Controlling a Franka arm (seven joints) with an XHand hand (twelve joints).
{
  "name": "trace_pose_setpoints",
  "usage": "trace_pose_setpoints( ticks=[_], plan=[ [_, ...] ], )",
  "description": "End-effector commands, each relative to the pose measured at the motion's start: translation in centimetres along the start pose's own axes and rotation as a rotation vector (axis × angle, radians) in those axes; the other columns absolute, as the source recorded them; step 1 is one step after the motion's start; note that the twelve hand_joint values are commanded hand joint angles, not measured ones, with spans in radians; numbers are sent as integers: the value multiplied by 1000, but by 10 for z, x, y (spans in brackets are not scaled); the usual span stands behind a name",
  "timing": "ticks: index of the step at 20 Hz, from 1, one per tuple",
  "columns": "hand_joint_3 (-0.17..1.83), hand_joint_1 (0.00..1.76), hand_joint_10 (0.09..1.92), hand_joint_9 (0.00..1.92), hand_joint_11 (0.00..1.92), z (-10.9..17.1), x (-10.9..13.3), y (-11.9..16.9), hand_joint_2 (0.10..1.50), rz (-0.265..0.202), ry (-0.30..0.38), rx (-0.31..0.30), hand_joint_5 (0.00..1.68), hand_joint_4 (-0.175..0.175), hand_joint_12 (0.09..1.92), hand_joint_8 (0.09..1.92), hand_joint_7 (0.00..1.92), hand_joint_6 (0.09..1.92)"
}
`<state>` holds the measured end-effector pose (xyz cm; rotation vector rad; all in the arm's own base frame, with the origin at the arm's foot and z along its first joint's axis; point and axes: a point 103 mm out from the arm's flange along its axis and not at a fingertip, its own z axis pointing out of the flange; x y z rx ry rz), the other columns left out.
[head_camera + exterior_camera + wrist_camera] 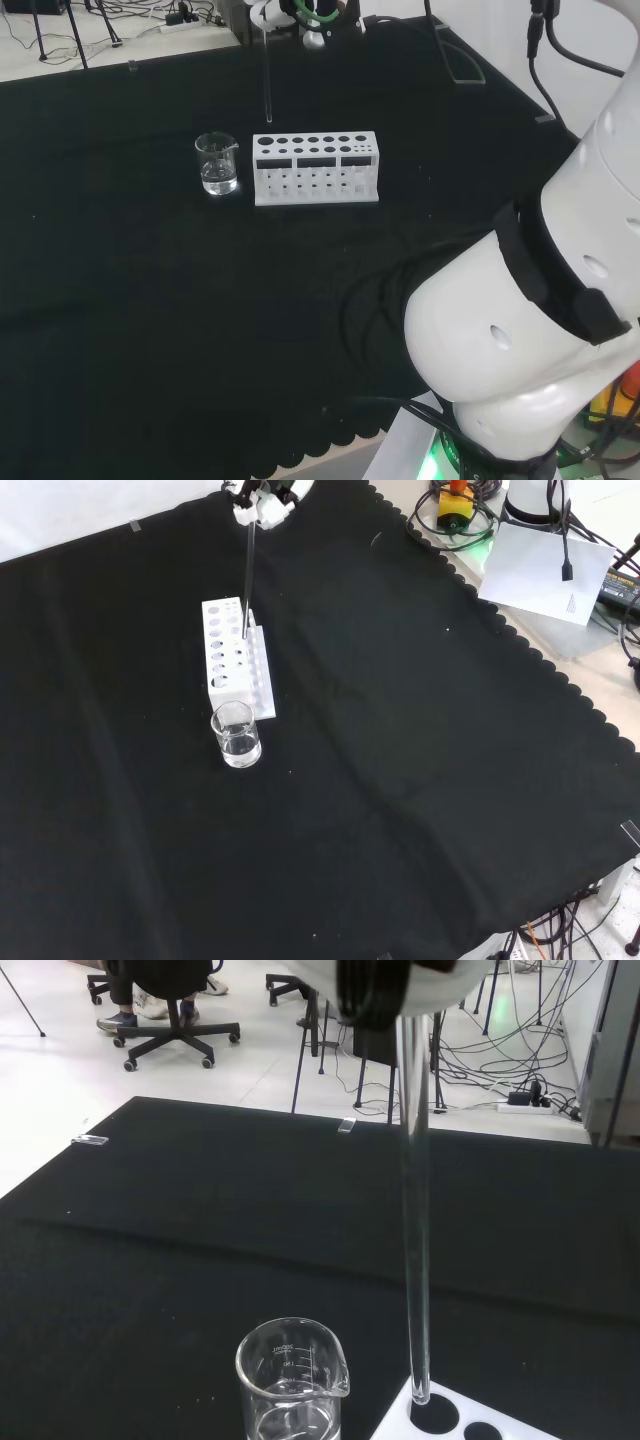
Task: Stir in the beaker to the left of the white test tube rack with the glass rod.
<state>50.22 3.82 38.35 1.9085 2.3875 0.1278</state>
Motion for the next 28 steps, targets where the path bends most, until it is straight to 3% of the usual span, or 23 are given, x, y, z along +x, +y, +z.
trace_pose_setpoints(
  ticks=[1, 6, 17, 28],
  plan=[
    [405, 1297, 858, 1648, 1646, 5, 4, 1, 878, -2, 2, 7, 1024, -175, 667, 1137, 1127, 714],
    [402, 1297, 855, 1651, 1646, 6, 15, 8, 879, -26, 28, 1, 1026, -175, 666, 1134, 1128, 708],
    [390, 1297, 849, 1654, 1647, 18, 50, 51, 884, -142, 60, -8, 1031, -175, 665, 1130, 1129, 695],
    [374, 1297, 846, 1657, 1647, 43, 45, 90, 891, -176, 104, 0, 1035, -175, 664, 1128, 1129, 684]
  ],
)
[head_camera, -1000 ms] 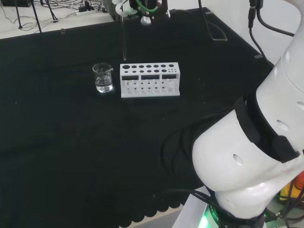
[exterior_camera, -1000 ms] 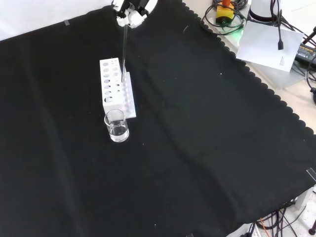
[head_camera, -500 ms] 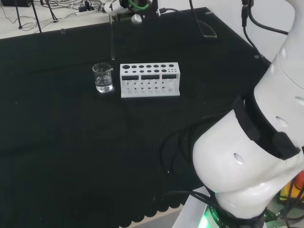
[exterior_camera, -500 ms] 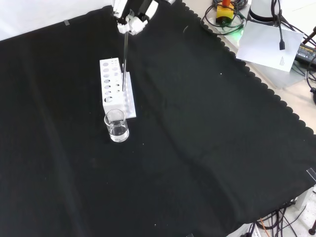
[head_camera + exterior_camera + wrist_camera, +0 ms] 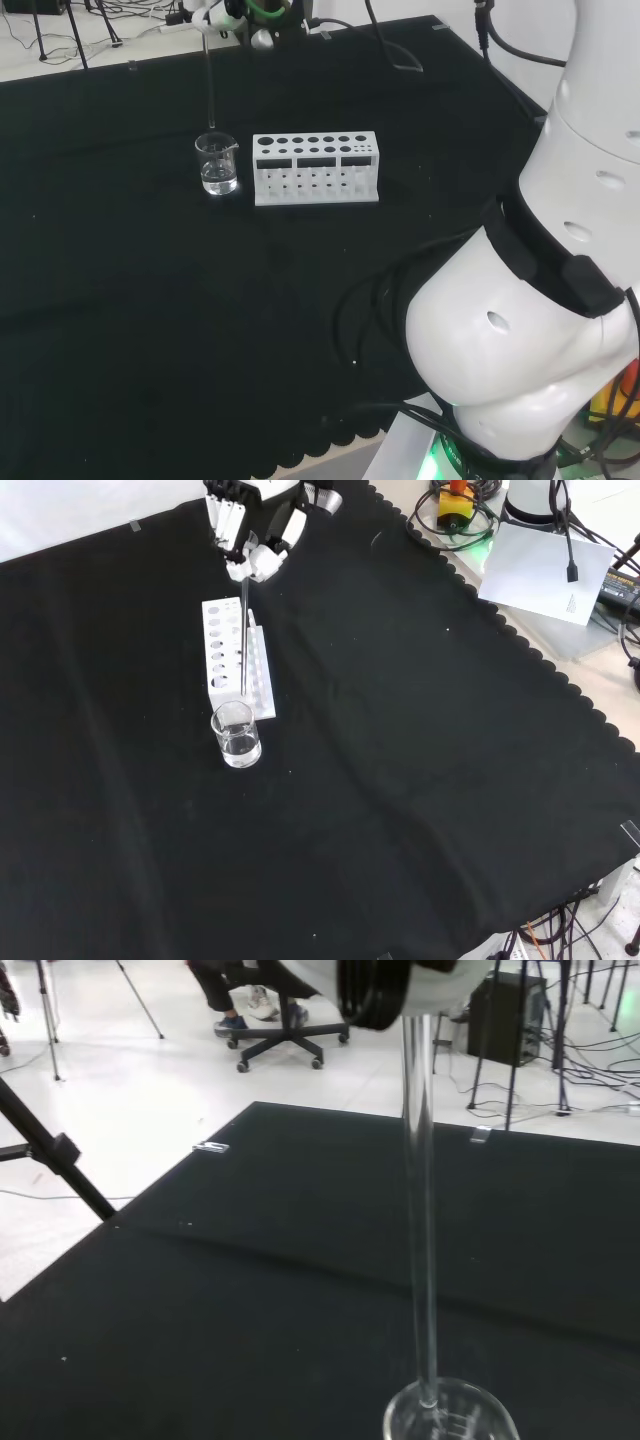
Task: Stir in the beaker to the left of the white test tube rack with the glass rod.
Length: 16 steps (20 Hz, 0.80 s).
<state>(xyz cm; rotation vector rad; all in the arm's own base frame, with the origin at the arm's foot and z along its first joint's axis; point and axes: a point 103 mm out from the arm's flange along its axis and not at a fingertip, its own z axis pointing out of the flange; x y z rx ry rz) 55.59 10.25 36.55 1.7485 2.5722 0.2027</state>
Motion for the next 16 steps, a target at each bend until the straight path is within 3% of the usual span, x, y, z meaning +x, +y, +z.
trace_pose_setpoints(
  ticks=[1, 16],
  plan=[
    [373, 1298, 845, 1657, 1647, 20, -14, 26, 892, -25, 23, 3, 1035, -175, 664, 1127, 1129, 683],
    [356, 1298, 845, 1661, 1648, 64, -27, 35, 898, -37, 39, 53, 1041, -175, 663, 1122, 1130, 669]
  ],
)
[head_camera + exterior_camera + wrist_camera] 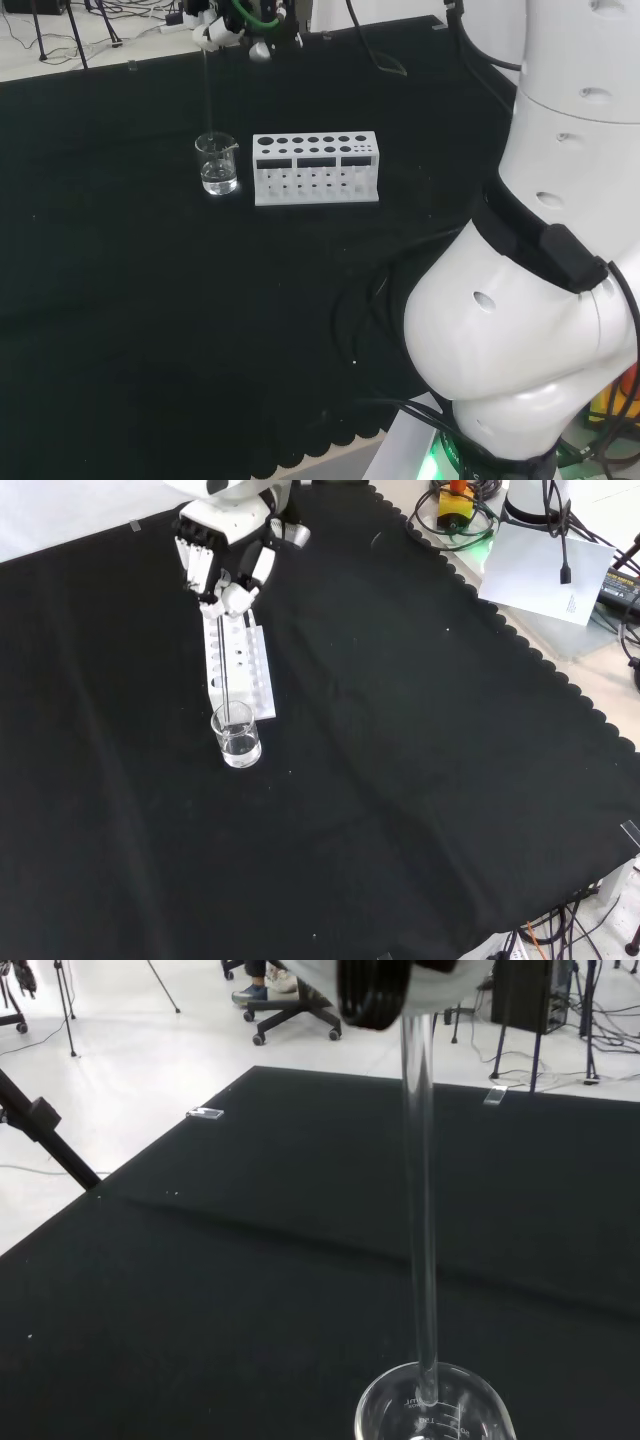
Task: Stir in the beaker to the left of the white test tube rack with the glass rod.
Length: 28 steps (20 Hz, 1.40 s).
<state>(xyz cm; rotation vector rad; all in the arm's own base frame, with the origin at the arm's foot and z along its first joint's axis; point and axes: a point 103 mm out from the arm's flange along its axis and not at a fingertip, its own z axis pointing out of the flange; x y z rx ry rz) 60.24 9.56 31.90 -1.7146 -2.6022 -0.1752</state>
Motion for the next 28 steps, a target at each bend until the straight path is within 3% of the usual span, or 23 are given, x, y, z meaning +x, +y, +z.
trace_pose_setpoints(
  ticks=[1, 16, 28],
  plan=[
    [356, 1298, 845, 1661, 1648, 17, -1, 0, 899, -12, 9, 16, 1042, -175, 663, 1122, 1130, 668],
    [347, 1298, 844, 1663, 1648, 51, 8, 5, 901, -30, 19, 71, 1046, -175, 664, 1118, 1131, 658],
    [345, 1298, 844, 1665, 1649, 56, -21, 10, 901, -3, 27, 53, 1050, -175, 665, 1114, 1134, 652]
  ],
)
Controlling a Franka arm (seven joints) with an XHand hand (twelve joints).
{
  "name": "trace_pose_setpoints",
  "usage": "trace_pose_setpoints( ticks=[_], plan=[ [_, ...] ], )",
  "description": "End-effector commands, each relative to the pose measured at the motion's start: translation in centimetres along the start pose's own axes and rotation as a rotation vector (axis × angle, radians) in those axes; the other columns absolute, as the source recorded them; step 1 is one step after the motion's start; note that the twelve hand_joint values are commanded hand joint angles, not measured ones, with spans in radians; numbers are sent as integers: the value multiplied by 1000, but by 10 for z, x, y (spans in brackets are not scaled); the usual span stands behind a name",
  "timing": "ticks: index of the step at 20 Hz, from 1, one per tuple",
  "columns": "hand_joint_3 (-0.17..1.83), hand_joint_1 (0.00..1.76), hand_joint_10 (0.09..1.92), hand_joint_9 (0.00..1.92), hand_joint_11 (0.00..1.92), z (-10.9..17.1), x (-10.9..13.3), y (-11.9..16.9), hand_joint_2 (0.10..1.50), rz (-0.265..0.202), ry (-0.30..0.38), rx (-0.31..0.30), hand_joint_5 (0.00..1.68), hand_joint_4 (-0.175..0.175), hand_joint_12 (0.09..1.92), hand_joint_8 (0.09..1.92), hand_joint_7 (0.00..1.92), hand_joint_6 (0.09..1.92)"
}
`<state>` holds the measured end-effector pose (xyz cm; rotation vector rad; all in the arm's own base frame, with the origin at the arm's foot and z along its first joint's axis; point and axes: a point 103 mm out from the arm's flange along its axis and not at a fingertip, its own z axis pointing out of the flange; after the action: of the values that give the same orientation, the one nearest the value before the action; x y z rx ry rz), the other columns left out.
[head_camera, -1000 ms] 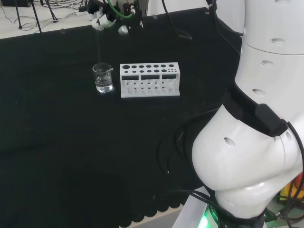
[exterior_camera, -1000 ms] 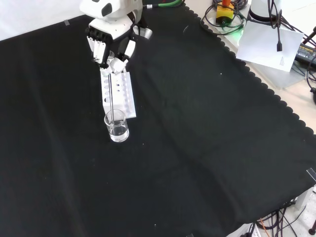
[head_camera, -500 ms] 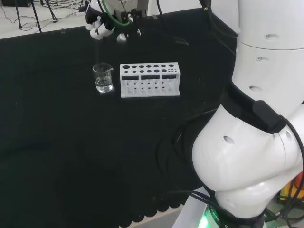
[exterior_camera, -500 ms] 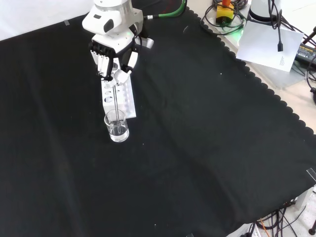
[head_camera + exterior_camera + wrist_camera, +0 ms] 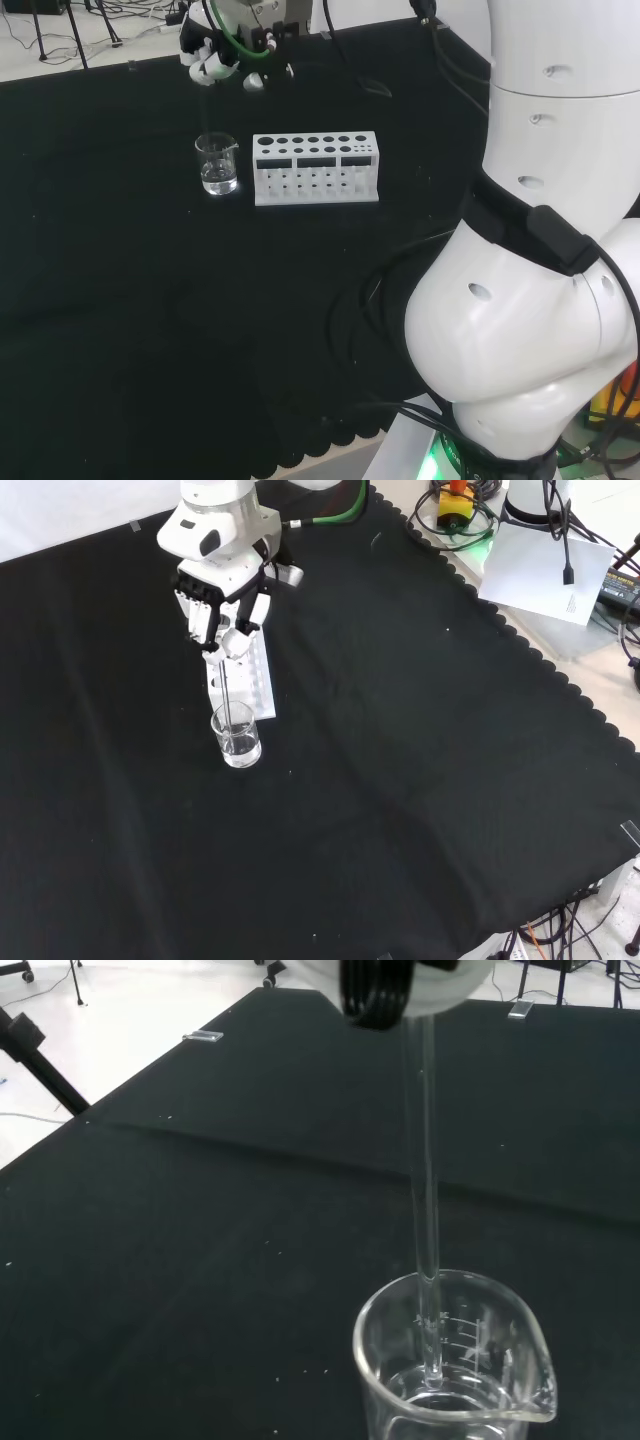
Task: Stir in the beaker to the left of the white test tube rack with the glass rod.
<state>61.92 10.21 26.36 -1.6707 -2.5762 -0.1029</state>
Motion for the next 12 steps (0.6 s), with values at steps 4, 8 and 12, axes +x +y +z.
trace_pose_setpoints(
  ticks=[4, 8, 12],
  plan=[
    [344, 1298, 843, 1666, 1649, -2, -27, -13, 901, 18, 1, -4, 1051, -175, 666, 1113, 1134, 650],
    [343, 1298, 843, 1666, 1650, -2, -25, -22, 902, 30, -19, 16, 1051, -175, 666, 1112, 1134, 649],
    [340, 1298, 843, 1667, 1650, 2, -8, -23, 903, 15, -29, 29, 1051, -175, 667, 1112, 1134, 648]
  ],
)
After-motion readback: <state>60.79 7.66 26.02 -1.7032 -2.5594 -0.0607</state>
